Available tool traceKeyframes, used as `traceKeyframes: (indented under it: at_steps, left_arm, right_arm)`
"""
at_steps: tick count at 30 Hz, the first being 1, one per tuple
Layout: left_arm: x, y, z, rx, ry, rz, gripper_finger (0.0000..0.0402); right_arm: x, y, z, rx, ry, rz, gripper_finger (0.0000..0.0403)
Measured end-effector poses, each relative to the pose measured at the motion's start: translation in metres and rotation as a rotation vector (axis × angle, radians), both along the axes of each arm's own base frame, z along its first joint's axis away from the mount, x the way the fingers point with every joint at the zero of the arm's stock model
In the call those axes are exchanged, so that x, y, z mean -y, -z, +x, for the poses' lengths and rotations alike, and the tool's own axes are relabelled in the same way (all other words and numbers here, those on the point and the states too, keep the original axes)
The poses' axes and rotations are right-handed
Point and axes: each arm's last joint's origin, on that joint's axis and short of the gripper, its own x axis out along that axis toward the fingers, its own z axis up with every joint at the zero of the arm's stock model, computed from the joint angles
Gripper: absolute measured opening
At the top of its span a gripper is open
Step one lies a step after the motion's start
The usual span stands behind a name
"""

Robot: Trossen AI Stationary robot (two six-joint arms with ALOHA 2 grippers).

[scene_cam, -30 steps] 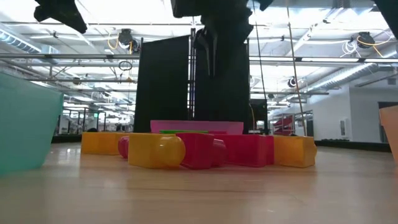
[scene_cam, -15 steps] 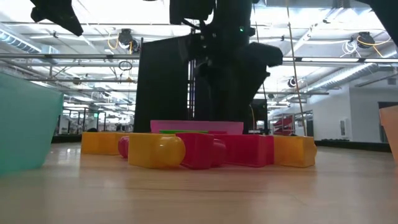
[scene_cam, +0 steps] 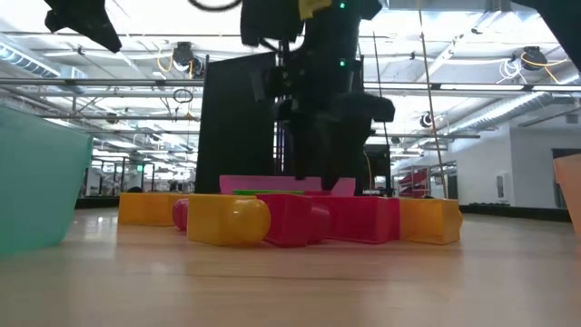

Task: Sort blocks
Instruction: Put the red game piece into the red bin

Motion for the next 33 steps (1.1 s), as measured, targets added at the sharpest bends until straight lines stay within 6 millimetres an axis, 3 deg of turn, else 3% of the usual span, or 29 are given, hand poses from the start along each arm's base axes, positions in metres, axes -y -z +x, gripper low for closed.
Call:
traceKeyframes:
  at_steps: [8,18,22,28,33]
  left_arm:
    - [0.0,0.0,0.0,0.0,-0.001,0.0,0.0059]
    - [0.0,0.0,0.0,0.002,-0.004,-0.001,0.0059]
    - [0.0,0.0,0.0,0.002,-0.007,0.004,0.0059]
    - [0.0,0.0,0.0,0.002,-0.008,0.003,0.0059]
    - [0.0,0.0,0.0,0.003,-0.009,0.003,0.0059]
  right_arm:
    - [0.014,0.019,-0.007,-0.05,0.028,0.019,0.0302]
    - [0.015,0.041,-0.02,-0.122,0.061,0.032,0.0292]
    - [0.015,0.042,-0.021,-0.123,0.085,0.037,0.0245]
    - [0.015,0.042,-0.021,-0.115,0.1,0.035,0.0114]
    - [0.015,0.041,-0.021,-0.115,0.139,0.044,0.0114]
